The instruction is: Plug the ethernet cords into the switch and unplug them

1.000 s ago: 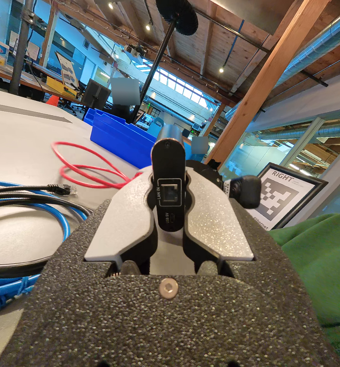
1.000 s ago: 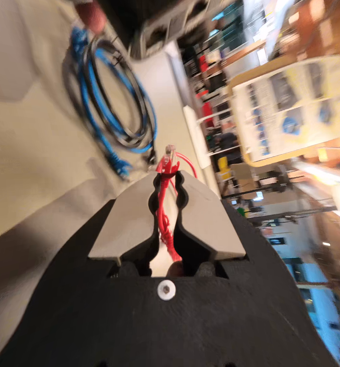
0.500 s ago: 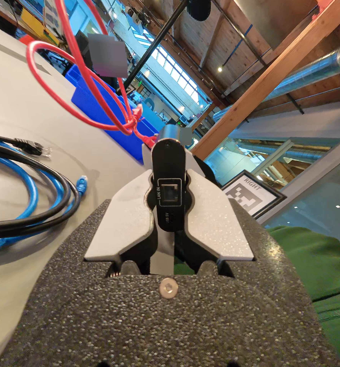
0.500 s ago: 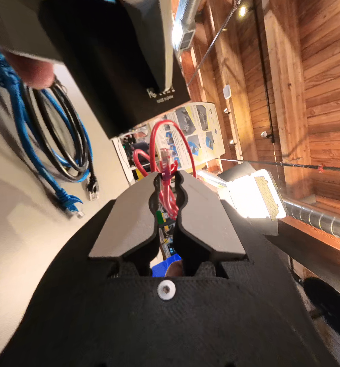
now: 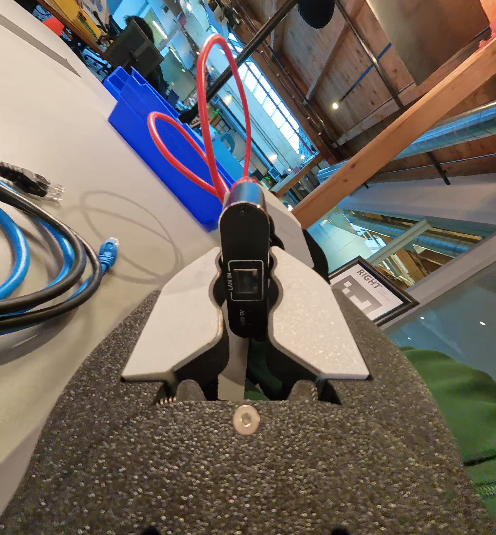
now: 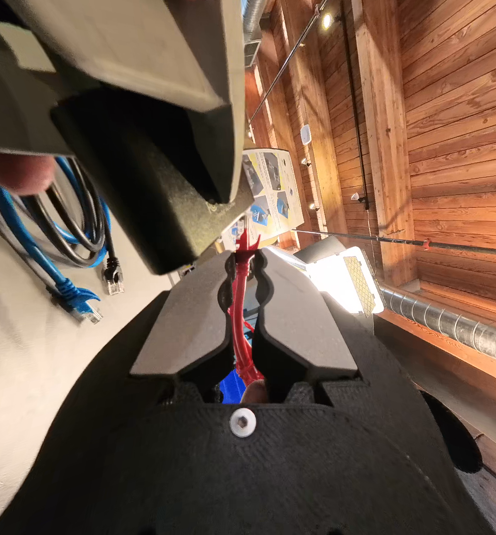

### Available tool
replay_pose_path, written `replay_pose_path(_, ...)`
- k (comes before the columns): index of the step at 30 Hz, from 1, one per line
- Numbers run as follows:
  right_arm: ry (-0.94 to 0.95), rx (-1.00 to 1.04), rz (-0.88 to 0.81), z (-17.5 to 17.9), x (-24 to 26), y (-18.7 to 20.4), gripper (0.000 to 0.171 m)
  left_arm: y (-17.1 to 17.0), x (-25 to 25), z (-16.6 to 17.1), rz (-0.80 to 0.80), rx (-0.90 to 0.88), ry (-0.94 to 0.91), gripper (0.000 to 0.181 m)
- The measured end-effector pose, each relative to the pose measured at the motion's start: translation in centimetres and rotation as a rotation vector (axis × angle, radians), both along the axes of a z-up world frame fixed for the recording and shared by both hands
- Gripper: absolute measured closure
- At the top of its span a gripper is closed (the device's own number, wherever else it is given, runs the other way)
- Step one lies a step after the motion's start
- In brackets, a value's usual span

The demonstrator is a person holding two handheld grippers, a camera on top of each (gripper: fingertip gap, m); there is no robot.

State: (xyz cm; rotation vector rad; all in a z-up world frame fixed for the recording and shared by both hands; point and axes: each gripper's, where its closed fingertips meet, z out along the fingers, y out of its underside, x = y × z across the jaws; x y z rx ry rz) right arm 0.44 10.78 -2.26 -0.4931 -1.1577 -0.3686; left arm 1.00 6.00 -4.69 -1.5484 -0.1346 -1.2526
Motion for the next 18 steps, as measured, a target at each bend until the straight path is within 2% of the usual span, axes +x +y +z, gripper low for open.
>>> replay_pose_path(5, -0.041, 0.042, 0.041, -0.5, -0.5, -1.0, 0.160, -0.2, -1.2, -0.2, 0.042, -0.014, 0.018, 0.156)
replay_pose_path(12, -0.057, 0.081, 0.075, -0.6, -0.7, -1.6, 0.160, -0.9, -1.0, 0.4, -0.035, 0.016, -0.049, 0.156)
replay_pose_path(18, -0.073, 0.109, 0.078, -0.8, -0.6, -1.8, 0.159, -1.1, -0.9, -0.8, -0.020, -0.039, 0.081, 0.156)
